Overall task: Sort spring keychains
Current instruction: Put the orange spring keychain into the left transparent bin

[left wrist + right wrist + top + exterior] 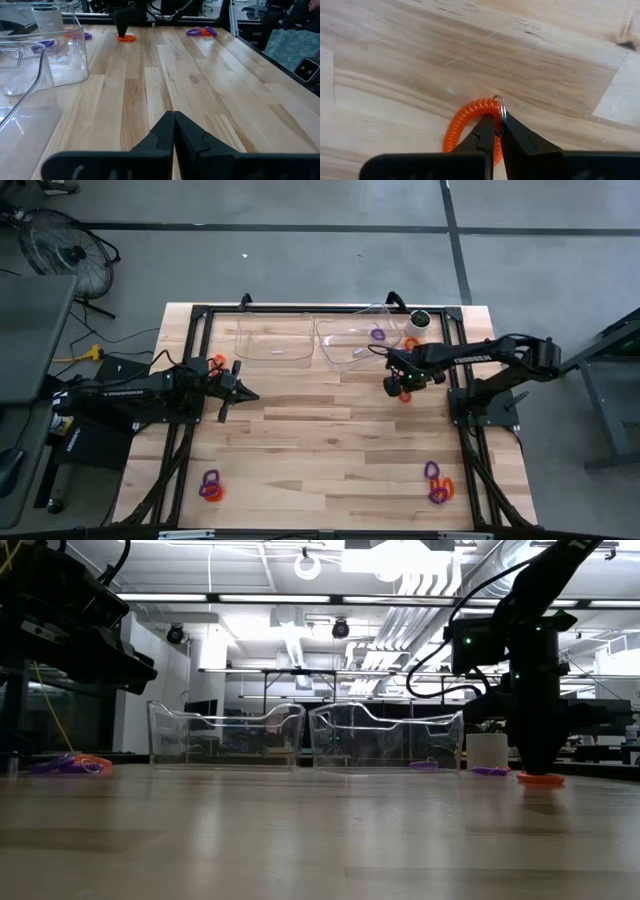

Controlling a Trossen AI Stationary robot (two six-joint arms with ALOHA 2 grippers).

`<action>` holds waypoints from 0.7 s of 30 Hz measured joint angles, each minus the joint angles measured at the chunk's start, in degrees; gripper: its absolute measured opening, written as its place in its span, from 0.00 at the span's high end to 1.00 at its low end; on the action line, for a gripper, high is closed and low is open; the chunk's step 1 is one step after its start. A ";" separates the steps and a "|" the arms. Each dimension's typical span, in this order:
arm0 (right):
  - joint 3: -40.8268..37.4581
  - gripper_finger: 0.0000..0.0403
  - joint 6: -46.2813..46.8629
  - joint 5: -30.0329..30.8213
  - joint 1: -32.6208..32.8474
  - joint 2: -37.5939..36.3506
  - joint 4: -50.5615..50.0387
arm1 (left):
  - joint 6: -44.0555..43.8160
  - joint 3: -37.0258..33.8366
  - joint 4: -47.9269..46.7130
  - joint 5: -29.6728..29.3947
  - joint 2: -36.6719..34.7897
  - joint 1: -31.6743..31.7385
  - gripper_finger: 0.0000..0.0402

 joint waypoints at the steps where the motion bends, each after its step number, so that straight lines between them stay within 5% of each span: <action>1: 0.01 0.99 -0.70 -0.19 -0.01 -0.54 0.34 | -0.02 -0.02 0.00 0.00 -0.02 0.00 1.00; 13: 9.04 1.00 -12.46 -5.01 -0.76 -13.28 -0.39 | 0.00 0.00 0.00 0.00 -0.02 0.00 1.00; 21: 28.94 1.00 -36.71 4.91 -7.44 -8.90 -6.46 | -0.01 -0.01 0.00 0.00 -0.02 0.00 1.00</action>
